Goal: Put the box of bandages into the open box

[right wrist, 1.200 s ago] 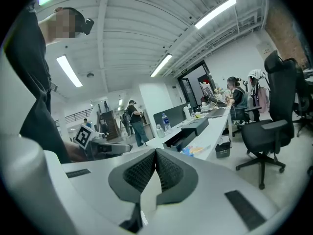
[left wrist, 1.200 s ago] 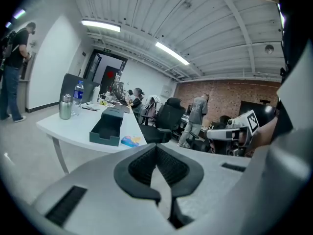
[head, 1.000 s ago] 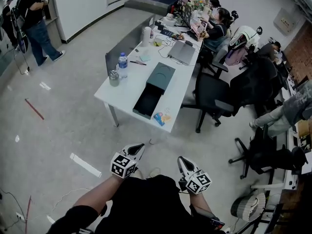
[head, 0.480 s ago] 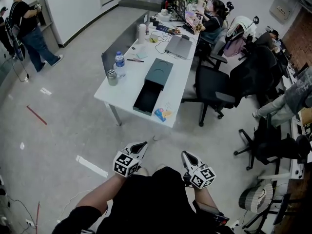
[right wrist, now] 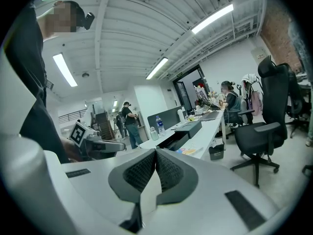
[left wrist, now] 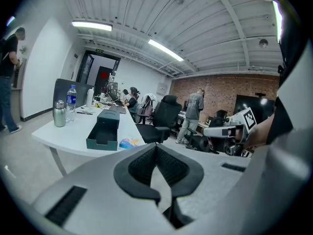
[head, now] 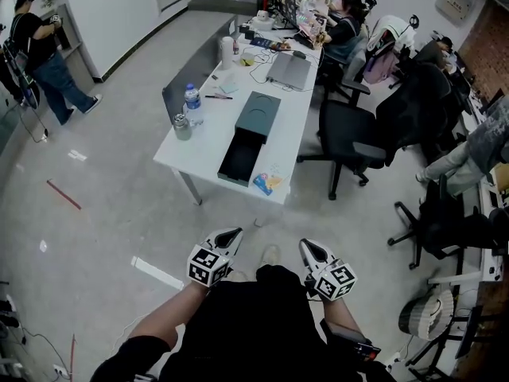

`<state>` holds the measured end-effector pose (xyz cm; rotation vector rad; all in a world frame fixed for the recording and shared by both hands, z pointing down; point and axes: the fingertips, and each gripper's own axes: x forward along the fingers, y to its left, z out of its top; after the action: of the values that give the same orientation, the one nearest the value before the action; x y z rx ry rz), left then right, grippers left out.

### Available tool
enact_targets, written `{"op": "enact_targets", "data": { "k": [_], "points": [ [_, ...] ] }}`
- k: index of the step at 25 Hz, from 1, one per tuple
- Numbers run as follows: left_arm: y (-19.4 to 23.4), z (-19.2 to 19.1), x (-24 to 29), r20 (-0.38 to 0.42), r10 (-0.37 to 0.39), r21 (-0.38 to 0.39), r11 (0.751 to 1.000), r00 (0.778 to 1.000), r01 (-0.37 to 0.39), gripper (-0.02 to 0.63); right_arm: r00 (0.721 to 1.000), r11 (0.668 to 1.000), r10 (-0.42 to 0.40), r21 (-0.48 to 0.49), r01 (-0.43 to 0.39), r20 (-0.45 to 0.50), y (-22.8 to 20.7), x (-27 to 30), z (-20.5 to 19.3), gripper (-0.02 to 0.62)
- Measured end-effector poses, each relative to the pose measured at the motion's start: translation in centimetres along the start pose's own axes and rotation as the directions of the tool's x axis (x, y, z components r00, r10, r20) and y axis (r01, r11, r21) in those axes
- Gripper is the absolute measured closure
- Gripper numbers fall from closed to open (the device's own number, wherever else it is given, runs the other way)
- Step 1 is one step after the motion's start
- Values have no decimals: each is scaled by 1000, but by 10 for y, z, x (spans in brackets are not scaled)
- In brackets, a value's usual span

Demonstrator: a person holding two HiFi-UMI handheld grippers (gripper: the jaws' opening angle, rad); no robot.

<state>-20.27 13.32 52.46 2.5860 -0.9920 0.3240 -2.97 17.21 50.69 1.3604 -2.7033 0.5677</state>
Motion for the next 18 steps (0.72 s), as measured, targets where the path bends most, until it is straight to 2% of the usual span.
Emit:
{"op": "enact_targets", "data": {
  "k": [9, 13, 18],
  "points": [
    [5, -2, 24, -35, 1, -4, 1000, 999, -1, 597, 999, 1000, 13, -4, -14, -32, -23, 21, -6, 569],
    [13, 0, 36, -52, 20, -33, 999, 998, -22, 598, 999, 999, 36, -7, -36, -33, -36, 39, 4, 569],
    [17, 7, 55, -63, 15, -27, 1000, 998, -17, 597, 998, 998, 56, -16, -57, -37, -55, 59, 20, 569]
  ]
}}
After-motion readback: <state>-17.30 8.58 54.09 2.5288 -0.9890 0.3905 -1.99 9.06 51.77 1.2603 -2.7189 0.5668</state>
